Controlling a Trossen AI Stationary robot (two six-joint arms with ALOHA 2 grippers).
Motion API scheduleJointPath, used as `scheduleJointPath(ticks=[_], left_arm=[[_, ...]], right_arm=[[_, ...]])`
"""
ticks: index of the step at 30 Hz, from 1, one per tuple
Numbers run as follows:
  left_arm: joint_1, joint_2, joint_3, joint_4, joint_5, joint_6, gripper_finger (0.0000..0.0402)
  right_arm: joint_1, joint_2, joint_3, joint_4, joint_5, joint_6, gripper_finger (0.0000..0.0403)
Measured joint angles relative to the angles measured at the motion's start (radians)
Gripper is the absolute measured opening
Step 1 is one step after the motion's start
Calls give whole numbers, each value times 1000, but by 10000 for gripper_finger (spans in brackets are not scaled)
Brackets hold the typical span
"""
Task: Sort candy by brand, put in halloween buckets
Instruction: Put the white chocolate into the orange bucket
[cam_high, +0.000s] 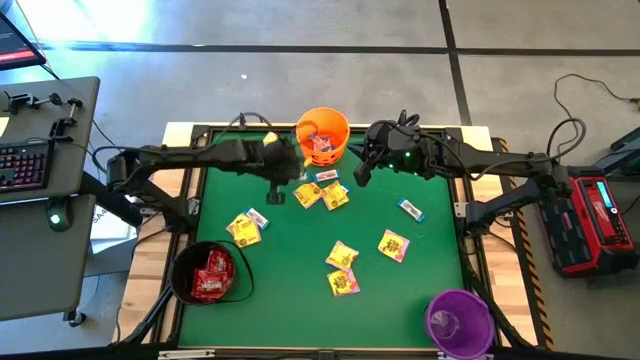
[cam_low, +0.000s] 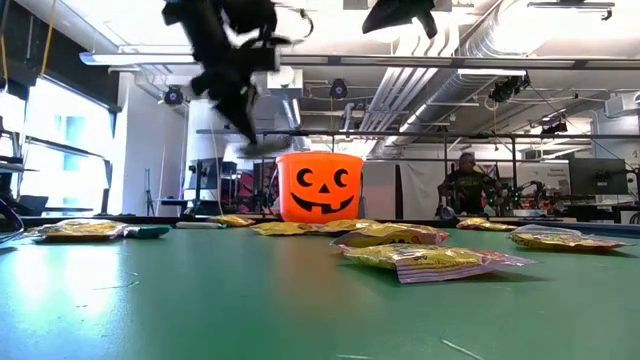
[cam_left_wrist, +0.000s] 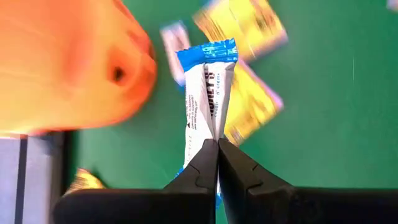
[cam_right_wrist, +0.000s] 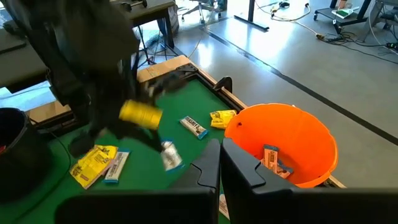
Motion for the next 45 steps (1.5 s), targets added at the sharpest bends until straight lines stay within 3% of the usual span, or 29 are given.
scheduleJointPath(ticks=[8, 17, 23, 31, 38, 42, 45], left_arm=[[106, 53, 294, -50, 1, -95, 0], [191, 291, 614, -142, 16, -103, 0], [212, 395, 708, -148, 61, -103, 0], [215, 284, 657, -170, 141, -167, 0], [183, 81, 378, 10, 132, -315, 0], [141, -36, 206, 60, 64, -415, 0], [84, -113, 109, 65, -56, -501, 0]], right_arm=[[0, 0, 0, 0, 0, 0, 0], [0, 0, 0, 0, 0, 1, 0], [1, 0, 0, 0, 0, 19, 0], [12, 0, 0, -7, 11, 33, 0], [16, 0, 0, -7, 14, 21, 0], [16, -1, 0, -7, 15, 0, 0], [16, -1, 0, -12, 14, -32, 0]])
